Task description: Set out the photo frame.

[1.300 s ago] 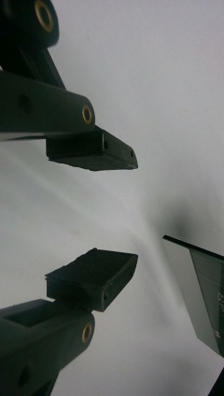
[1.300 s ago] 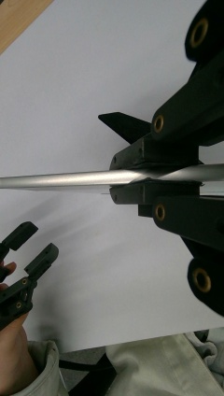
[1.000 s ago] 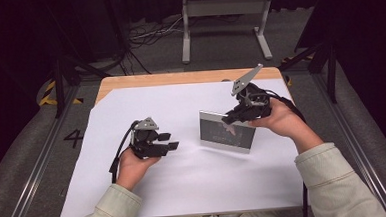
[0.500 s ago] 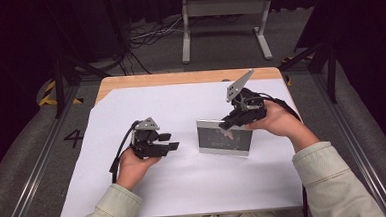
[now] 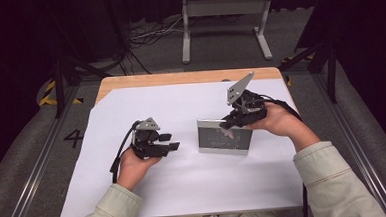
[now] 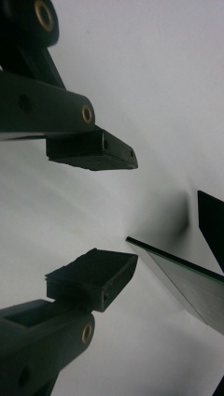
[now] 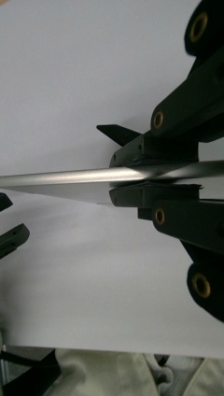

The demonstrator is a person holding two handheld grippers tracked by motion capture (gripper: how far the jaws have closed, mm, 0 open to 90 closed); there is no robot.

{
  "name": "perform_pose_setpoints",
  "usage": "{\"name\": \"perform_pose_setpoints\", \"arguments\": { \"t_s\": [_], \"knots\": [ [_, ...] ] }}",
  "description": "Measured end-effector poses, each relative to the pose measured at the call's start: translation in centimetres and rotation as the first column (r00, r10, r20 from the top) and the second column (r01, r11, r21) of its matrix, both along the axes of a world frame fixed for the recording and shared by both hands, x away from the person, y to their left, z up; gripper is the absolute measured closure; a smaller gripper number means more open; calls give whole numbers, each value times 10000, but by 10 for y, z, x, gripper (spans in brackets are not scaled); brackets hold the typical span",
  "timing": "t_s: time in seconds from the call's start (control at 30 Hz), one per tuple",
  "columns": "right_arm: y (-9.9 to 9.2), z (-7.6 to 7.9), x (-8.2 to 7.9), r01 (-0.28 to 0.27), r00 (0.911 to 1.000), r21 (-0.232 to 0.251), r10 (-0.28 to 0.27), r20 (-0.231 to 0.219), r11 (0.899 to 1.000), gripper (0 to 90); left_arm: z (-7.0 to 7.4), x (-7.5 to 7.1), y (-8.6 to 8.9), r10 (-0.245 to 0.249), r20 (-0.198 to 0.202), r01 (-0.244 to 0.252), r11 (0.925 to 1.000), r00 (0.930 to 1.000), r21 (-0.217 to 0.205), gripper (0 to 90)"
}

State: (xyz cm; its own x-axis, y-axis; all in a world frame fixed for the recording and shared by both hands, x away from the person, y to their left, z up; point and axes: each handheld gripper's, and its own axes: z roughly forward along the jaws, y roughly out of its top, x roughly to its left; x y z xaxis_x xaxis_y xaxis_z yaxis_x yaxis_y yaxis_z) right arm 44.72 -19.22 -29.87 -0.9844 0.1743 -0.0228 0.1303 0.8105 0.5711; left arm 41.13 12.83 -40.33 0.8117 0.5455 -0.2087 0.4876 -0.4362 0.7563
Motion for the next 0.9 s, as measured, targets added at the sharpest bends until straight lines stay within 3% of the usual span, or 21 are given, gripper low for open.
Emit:
{"name": "perform_pose_setpoints", "arguments": {
  "t_s": [0.13, 0.43, 0.77, 0.9],
  "knots": [
    [1, 0, 0, -111, 9990, -141, 117, 437, 9998, 796, 0, 0, 0, -24, 1, 24, 10000, 10000, -8, 486],
    [0, -2, 4, -94, 9973, -191, 107, 723, 9998, 778, 0, 0, 0, -12, -47, 12, 10000, 10000, -39, 486],
    [1, -4, 8, -240, 9903, -357, 287, 1356, 9991, 739, 0, 0, 0, -35, -45, 34, 10000, 10000, -52, 486],
    [1, -5, 11, -30, 9868, -379, 91, 1619, 9993, 711, 0, 0, 0, -31, -57, 30, 10000, 10000, -61, 486]
  ]
}}
